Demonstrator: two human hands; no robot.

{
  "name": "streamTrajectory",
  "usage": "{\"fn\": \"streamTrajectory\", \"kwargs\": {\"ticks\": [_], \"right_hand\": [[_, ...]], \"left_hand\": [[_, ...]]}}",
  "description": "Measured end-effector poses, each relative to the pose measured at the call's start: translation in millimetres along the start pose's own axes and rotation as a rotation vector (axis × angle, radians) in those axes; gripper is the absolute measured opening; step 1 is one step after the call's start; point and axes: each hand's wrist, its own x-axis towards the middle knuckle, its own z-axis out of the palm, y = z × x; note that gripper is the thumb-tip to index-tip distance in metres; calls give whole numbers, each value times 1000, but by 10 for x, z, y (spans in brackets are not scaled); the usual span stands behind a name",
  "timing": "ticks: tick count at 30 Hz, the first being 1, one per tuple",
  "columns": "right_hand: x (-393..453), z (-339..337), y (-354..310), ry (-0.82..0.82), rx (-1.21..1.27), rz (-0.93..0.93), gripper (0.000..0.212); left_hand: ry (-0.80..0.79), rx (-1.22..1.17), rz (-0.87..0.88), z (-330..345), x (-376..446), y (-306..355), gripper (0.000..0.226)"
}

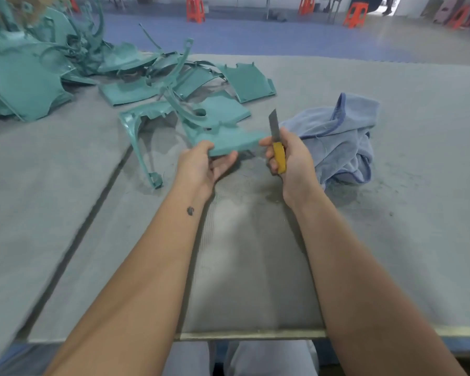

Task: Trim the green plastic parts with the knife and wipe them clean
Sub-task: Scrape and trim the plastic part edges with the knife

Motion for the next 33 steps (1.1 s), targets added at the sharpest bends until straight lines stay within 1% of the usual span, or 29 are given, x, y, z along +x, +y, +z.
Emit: {"fn": "streamTrajectory", "kwargs": {"ticks": [2, 5, 6, 8, 10, 11, 13, 15, 17, 19, 21, 24, 26, 29, 31, 33], "right_hand": [[-7, -14, 18, -23, 5, -1, 42], [-5, -16, 35, -29, -20, -12, 47], [-9, -12, 35, -18, -51, -25, 46], [-27, -5, 38, 6, -129, -60, 39], [-49, 5, 53, 8, -205, -99, 33], [-61, 15, 60, 8, -226, -112, 31], [-77, 22, 60, 22, -202, -117, 25], [-88, 12, 45, 24, -111, -114, 18], [-85, -9, 33, 17, -50, -110, 17], [-74, -17, 42, 39, -16, -106, 20], [-58, -17, 58, 65, 16, -100, 23], [-31, -11, 53, 42, -3, -27, 32], [-5, 2, 23, 23, -45, 56, 41], [48, 39, -33, 60, -43, 151, 47], [52, 71, -35, 107, -29, 166, 47], [9, 112, 10, 153, -77, 95, 42]], "left_hand": [[-24, -217, -12, -58, 8, 90, 11], [-89, -503, 19, -125, 28, 214, 18], [-106, -550, 39, -140, 37, 244, 19], [-117, -558, 83, -172, 54, 295, 19], [-79, -475, 125, -203, 87, 318, 18], [-36, -366, 171, -214, 104, 314, 18], [62, 6, 307, -212, 113, 265, 18], [94, 349, 451, -184, 83, 170, 17], [42, 507, 541, -141, 37, 82, 14], [-30, 578, 554, -104, 12, 12, 15], [-63, 617, 473, -79, 12, -47, 17], [-48, 606, 331, -63, 38, -84, 13], [-26, 576, 305, -69, 57, -73, 11], [1, 544, 290, -83, 59, -54, 5], [14, 530, 293, -88, 56, -52, 5], [16, 518, 303, -96, 47, -50, 10]]}}
